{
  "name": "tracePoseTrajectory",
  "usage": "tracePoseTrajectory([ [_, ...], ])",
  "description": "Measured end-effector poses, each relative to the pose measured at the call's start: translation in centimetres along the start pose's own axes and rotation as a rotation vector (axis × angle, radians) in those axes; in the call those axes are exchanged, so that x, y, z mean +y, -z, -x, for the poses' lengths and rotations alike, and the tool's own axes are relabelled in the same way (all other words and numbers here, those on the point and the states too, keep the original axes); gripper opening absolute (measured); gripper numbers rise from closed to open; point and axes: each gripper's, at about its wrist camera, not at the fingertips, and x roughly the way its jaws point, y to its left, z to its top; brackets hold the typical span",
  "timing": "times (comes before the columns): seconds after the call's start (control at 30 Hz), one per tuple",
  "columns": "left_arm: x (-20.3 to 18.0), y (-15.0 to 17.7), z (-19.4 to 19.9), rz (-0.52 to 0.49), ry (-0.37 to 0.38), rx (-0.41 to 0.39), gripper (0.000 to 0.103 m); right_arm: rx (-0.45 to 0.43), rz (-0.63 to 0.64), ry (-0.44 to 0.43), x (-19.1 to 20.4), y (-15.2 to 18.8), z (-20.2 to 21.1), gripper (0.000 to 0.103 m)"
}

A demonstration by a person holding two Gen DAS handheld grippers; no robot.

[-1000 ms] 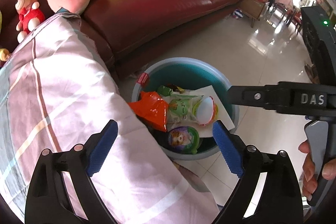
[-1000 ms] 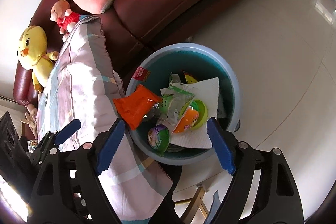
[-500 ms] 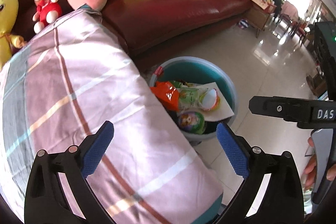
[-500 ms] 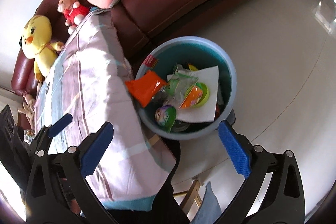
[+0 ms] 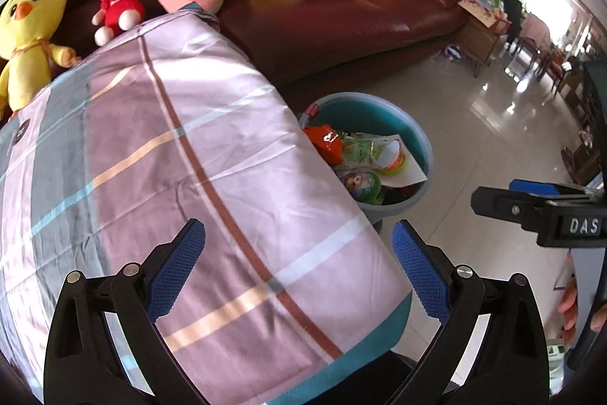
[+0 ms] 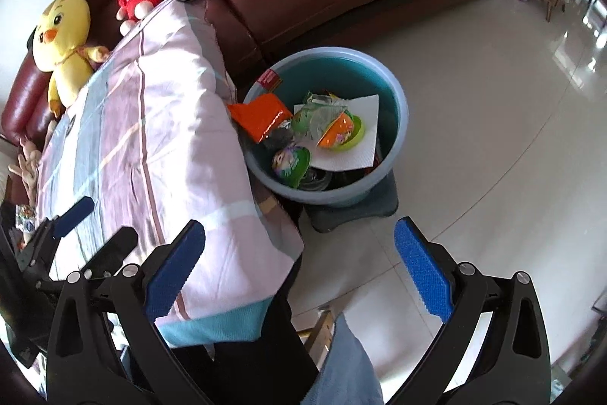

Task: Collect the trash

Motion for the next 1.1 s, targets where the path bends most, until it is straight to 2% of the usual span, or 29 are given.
tracePoseTrajectory([
  [0.33, 0.3, 1.6, 0.9, 0.027, -0.033, 0.015, 0.099, -0.037, 0.04, 0.012, 0.5, 1.9, 2.0, 0.096],
  [0.63, 0.4, 2.2, 1.3, 0.046, -0.031, 0.024, 0.099, -0.068, 0.063, 0.039, 0.4, 3.0, 3.0, 0.096],
  [1.1, 0.3, 2.6, 1.3, 0.038, -0.045, 0.027, 0.099, -0.038, 0.063, 0.031, 0.3, 3.4, 1.6, 0.096],
])
